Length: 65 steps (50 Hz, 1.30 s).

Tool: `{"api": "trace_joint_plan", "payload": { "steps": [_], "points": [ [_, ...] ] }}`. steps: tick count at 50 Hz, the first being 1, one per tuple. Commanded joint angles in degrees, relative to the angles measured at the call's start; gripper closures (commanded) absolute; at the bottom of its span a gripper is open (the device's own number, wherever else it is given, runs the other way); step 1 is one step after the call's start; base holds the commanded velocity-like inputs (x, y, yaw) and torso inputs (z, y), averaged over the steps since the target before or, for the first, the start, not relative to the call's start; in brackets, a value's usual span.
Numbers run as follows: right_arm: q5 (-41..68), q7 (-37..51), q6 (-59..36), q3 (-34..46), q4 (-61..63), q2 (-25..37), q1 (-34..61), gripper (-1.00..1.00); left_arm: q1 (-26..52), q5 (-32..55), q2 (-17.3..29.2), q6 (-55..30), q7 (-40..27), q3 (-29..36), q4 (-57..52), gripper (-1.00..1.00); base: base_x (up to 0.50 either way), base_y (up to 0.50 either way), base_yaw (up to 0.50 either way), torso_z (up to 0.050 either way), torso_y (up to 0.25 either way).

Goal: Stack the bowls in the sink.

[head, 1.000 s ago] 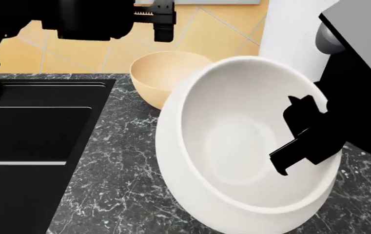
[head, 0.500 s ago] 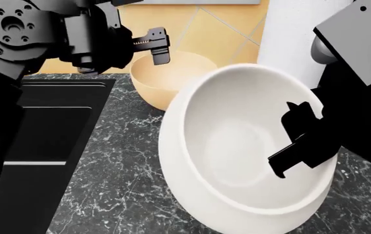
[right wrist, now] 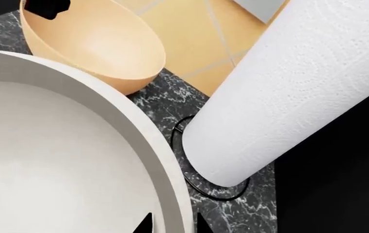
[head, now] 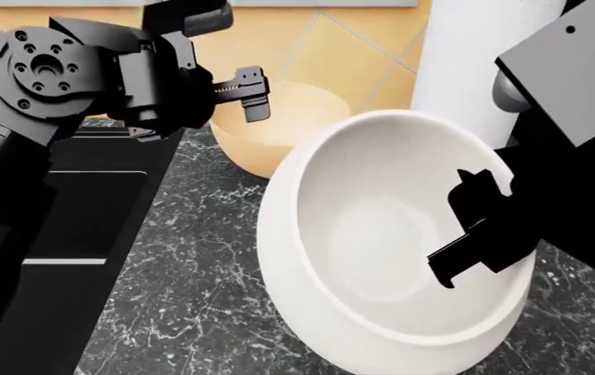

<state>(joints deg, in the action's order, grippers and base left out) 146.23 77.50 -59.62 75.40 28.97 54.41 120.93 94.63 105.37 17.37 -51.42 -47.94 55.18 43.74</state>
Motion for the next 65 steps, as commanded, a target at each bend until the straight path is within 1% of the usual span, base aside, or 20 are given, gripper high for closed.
{"api": "trace_joint_plan", "payload": {
  "steps": [1,19,27,31,48,54,65],
  "points": [
    [-1.4,-0.7,0.0,-0.2,0.2,0.3,-0.8,1.00,-0.7,-1.7,-1.2,1.0,2.3,1.1,2.5,-1.00,0.00,0.00,0.00,0.000,0.000],
    [-2.2,-1.4,0.1,-0.4,-0.2,0.1,-1.0,1.00,-0.6,-5.0,-4.1,2.6,6.7,3.3,7.9,-1.00,0.00,0.00,0.00,0.000,0.000],
    [-2.9,-1.9,-0.1,-0.4,-0.7,0.0,-1.4,1.00,0.4,-8.3,-7.7,2.1,12.3,6.5,14.0,-1.00,0.00,0.00,0.00,0.000,0.000],
    [-3.0,-2.0,-0.2,-0.4,-0.9,0.0,-1.4,1.00,0.5,-9.4,-8.7,1.8,14.3,7.6,15.8,-1.00,0.00,0.00,0.00,0.000,0.000],
    [-2.2,-1.4,0.2,-0.5,0.0,0.7,-0.8,1.00,-0.1,-10.7,-9.5,0.9,15.2,9.2,15.9,-1.00,0.00,0.00,0.00,0.000,0.000],
    [-2.3,-1.4,0.4,-0.4,0.2,0.9,-1.0,1.00,-0.4,-10.7,-9.3,0.7,14.5,9.3,15.8,-1.00,0.00,0.00,0.00,0.000,0.000],
    [-3.0,-1.7,0.4,-0.4,-0.2,0.6,-1.3,1.00,-0.4,-11.7,-10.0,0.7,15.9,10.3,17.1,-1.00,0.00,0.00,0.00,0.000,0.000]
  ]
}}
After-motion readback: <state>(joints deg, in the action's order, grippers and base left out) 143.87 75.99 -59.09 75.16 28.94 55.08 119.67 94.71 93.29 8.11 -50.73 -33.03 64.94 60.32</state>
